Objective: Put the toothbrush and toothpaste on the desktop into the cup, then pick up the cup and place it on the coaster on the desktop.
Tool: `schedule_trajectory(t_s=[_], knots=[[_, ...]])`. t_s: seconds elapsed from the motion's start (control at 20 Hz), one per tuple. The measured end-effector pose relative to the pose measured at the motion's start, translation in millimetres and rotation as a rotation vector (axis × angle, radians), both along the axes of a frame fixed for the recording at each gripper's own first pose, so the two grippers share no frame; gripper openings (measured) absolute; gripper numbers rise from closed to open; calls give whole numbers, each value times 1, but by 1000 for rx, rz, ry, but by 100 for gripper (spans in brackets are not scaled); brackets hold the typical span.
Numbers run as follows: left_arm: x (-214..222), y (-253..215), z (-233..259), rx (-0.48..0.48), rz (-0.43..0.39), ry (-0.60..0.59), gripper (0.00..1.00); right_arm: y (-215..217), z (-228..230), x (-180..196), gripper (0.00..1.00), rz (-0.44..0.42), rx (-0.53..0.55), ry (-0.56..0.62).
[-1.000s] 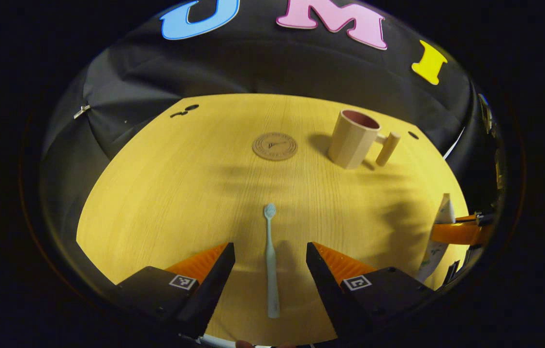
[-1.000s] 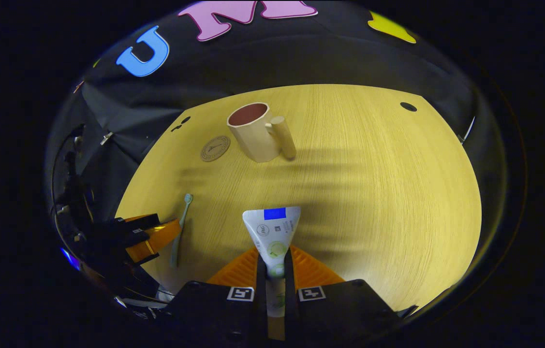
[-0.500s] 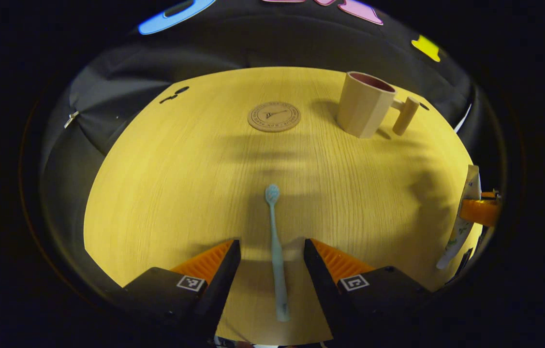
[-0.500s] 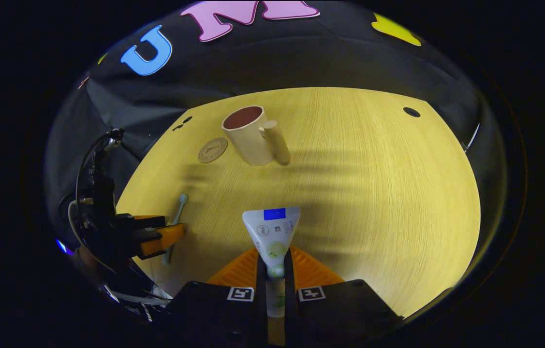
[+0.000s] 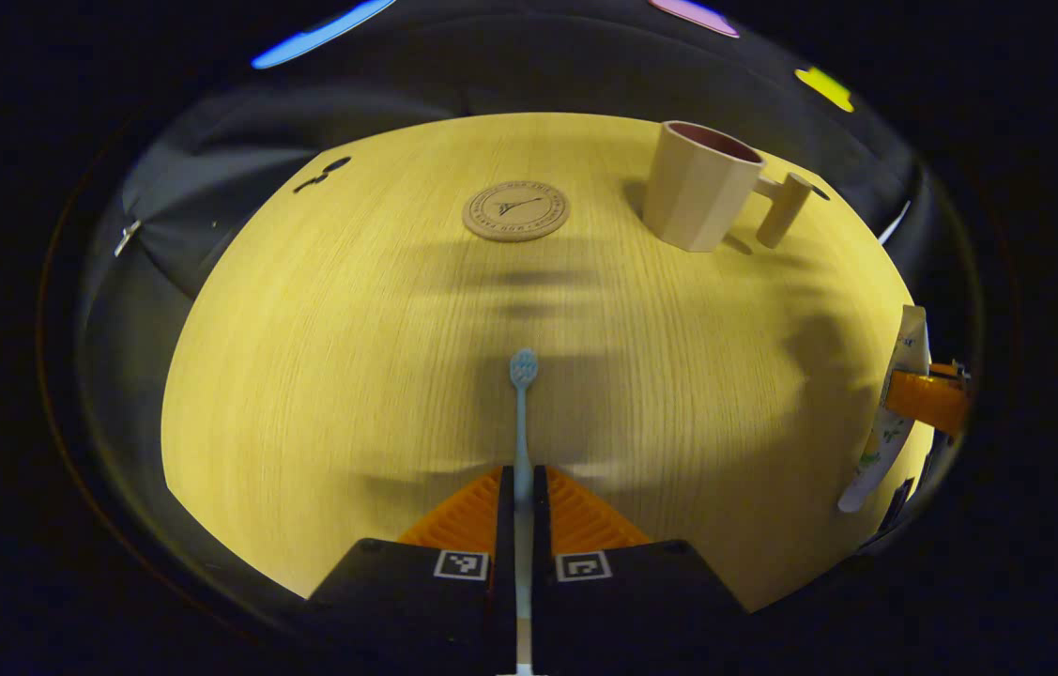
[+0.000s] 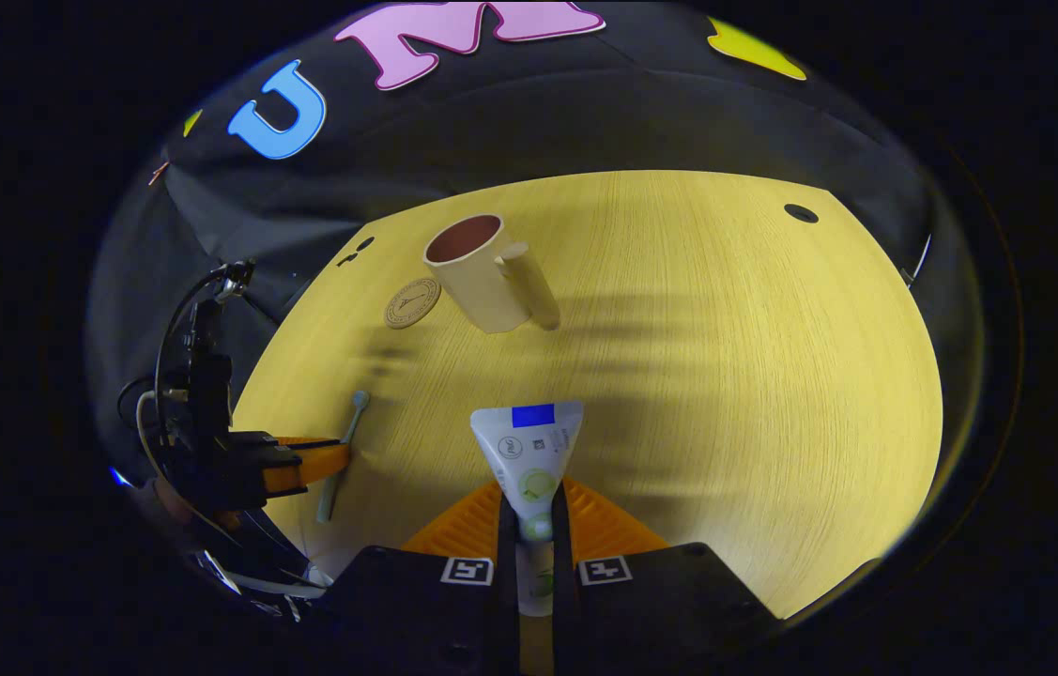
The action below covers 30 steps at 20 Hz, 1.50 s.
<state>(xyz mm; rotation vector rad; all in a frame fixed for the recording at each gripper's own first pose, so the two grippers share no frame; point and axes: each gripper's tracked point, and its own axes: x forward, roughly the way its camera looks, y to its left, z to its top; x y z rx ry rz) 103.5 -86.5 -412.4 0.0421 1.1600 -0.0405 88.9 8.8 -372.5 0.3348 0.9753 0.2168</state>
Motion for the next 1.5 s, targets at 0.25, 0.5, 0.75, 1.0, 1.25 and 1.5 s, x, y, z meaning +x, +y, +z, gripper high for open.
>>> schedule_trajectory(t_s=[0.25,0.5,0.75,1.0,1.25,1.5], knots=[[1,1,9,-99,61,-69,6,-3,4,0,18,-16,7,-21],[10,2,51,-174,98,-224,6,1,19,0,18,-18,21,-61],[24,-20,128,-333,108,-431,6,0,76,29,18,-38,70,-215],[35,-33,193,-459,146,-604,6,-2,135,84,18,-61,93,-372],[31,-39,215,-469,137,-696,6,7,190,169,18,-83,149,-571],[23,-51,214,-524,179,-709,6,26,181,250,18,-100,135,-658]])
